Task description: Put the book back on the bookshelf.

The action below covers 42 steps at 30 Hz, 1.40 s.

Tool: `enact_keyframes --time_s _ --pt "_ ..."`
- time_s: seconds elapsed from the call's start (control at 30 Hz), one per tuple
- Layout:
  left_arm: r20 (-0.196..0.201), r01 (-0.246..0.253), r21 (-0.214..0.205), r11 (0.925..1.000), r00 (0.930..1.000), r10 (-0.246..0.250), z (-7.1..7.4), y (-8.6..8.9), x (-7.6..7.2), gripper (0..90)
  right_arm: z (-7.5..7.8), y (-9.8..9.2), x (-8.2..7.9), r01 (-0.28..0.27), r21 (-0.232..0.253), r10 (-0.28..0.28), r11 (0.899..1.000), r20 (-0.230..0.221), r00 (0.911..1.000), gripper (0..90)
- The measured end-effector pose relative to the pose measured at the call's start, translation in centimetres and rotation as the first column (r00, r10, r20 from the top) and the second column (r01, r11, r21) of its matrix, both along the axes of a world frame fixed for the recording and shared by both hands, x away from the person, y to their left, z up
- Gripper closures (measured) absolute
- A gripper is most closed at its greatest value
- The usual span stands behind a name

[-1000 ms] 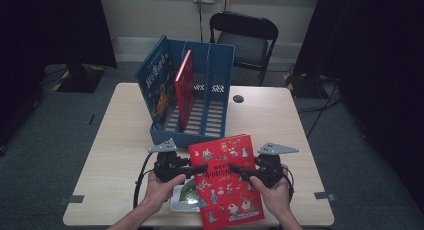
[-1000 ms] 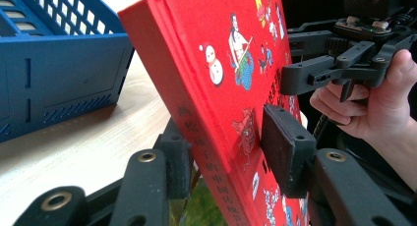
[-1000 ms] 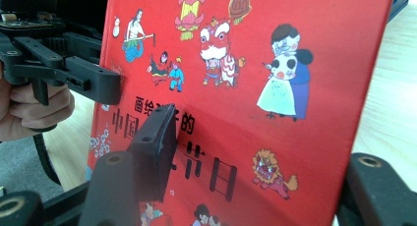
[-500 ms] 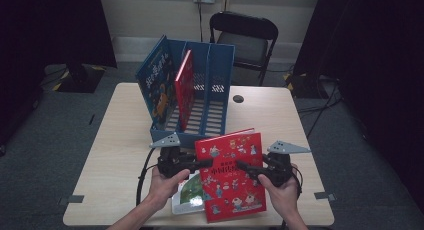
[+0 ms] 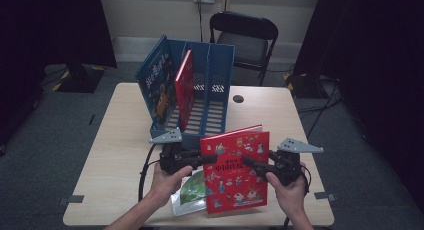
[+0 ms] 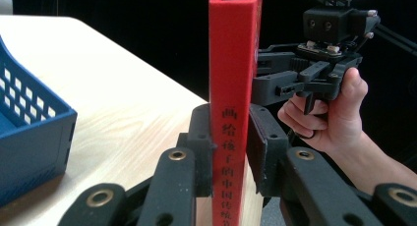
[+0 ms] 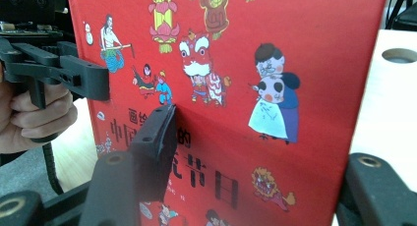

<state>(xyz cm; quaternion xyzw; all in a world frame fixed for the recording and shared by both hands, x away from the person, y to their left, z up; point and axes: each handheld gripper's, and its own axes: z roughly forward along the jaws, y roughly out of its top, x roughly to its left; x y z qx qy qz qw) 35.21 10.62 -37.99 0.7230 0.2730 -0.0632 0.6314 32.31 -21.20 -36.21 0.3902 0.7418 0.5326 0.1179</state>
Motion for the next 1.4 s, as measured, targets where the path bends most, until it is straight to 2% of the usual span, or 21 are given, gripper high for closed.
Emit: enact_keyframes --time_s 0.07,0.2,0.27,0.43,0.5,0.67,0.87,0.9,0.97,1.1,1.23,1.3,1.4 --pt "0.01 0.002 -0.002 1.0 0.9999 -0.002 0.4 0.1 -0.1 74.3 0.3 0.0 -0.1 -0.001 0.001 0.001 1.0 0.01 0.9999 41.2" --pt "0.067 -0.002 0.017 0.9999 0.9977 0.001 1.5 0.4 -0.1 74.7 1.0 0.3 0.0 -0.008 0.005 0.007 1.0 0.03 0.9995 41.1" --pt "0.069 -0.003 0.019 0.9998 0.9976 0.002 2.1 0.6 0.0 74.7 1.4 0.4 0.2 -0.013 0.009 0.012 1.0 0.039 0.9992 41.0" --pt "0.103 -0.031 0.022 0.9993 0.9942 0.029 2.8 1.2 0.5 74.2 2.1 1.1 1.0 -0.016 0.013 0.016 1.0 0.064 0.9978 41.0" --pt "0.115 -0.05 0.026 0.9984 0.9923 0.046 2.7 1.5 0.8 73.7 2.2 1.4 1.5 -0.018 0.01 0.017 1.0 0.069 0.9975 41.0" --pt "0.109 -0.088 0.039 0.9954 0.9906 0.083 2.1 2.4 1.6 72.4 1.7 2.5 2.7 -0.012 -0.004 0.012 1.0 0.068 0.9976 40.9" --pt "0.154 -0.115 0.047 0.9923 0.9823 0.106 2.1 3.6 1.6 71.7 1.3 3.7 3.7 -0.041 0.007 0.04 0.999 0.091 0.9951 40.9" --pt "0.162 -0.117 0.058 0.9915 0.9812 0.106 1.9 3.8 1.5 71.5 1.2 3.9 3.7 -0.045 0.009 0.044 0.999 0.088 0.9951 41.0" --pt "0.164 -0.122 0.04 0.9918 0.9799 0.114 1.5 4.0 1.1 70.8 0.7 4.1 3.6 -0.055 0.006 0.055 0.998 0.095 0.994 41.3" --pt "0.181 -0.125 0.032 0.9917 0.9765 0.117 1.2 4.1 0.4 70.0 0.7 4.3 3.1 -0.072 -0.008 0.072 0.997 0.106 0.9918 41.6" --pt "0.209 -0.129 0.067 0.9893 0.9715 0.113 1.2 4.0 -0.2 66.9 0.6 4.3 2.4 -0.09 -0.025 0.093 0.996 0.109 0.9897 43.0" --pt "0.201 -0.102 0.071 0.9922 0.9758 0.086 0.9 3.8 -0.3 65.2 0.4 4.4 2.1 -0.108 -0.028 0.111 0.994 0.113 0.9874 43.3" --pt "0.213 -0.095 0.092 0.9913 0.9743 0.073 0.7 3.3 -0.4 64.1 0.4 4.3 1.6 -0.11 -0.035 0.113 0.993 0.114 0.987 44.6"
